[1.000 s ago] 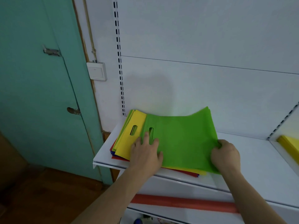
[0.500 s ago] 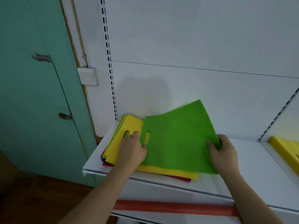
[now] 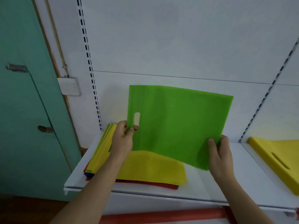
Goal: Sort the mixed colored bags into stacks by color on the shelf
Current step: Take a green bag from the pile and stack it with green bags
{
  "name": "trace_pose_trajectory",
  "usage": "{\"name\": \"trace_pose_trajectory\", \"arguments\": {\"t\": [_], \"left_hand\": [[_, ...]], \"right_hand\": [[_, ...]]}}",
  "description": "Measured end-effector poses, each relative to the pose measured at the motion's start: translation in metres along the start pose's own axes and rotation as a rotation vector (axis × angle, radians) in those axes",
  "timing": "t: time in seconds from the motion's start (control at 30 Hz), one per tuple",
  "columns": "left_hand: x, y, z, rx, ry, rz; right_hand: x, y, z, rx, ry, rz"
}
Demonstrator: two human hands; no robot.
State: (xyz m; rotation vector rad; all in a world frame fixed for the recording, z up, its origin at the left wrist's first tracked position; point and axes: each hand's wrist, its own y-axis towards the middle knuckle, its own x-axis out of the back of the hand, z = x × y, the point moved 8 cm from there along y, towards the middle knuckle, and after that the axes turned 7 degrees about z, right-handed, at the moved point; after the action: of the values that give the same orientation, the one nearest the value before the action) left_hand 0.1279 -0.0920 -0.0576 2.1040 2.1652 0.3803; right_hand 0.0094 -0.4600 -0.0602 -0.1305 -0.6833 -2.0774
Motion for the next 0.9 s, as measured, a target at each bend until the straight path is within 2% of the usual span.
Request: {"name": "trace_pose_trajectory", "arguments": {"t": [0.13,0.23,0.37,0.53,0.67,0.9], "left_hand": [[-0.006,-0.009,0.008,-0.015,0.07,0.045],[-0.008,-0.009,0.009,-0.024,0.105,0.075],[-0.013,-0.008,-0.003,-0.074,0.143,0.071],[-0.034,-0.026,-0.027,-0.224,0.146,-0.062],[-0.087,-0.041,-0.028,-0.228,0.099,-0.012],[-0.213,-0.095,-0.049,-0.313,0.054,0.168]], "right_hand": [[-0.016,-0.007,-0.017,-0.069,-0.07,0.086],[-0.014,-0.006,-0.014,-0.051,-0.193,0.08],[0.013,-0.008,-0.002,-0.036,-0.174,-0.073],[0.057,-0.037,0.005,0.004,-0.188,-0.238],[0.107,-0.066,-0.002,0.074,-0.374,-0.294],[0.228,-0.122,-0.039,-0.067,-0.518,-0.39]]}}
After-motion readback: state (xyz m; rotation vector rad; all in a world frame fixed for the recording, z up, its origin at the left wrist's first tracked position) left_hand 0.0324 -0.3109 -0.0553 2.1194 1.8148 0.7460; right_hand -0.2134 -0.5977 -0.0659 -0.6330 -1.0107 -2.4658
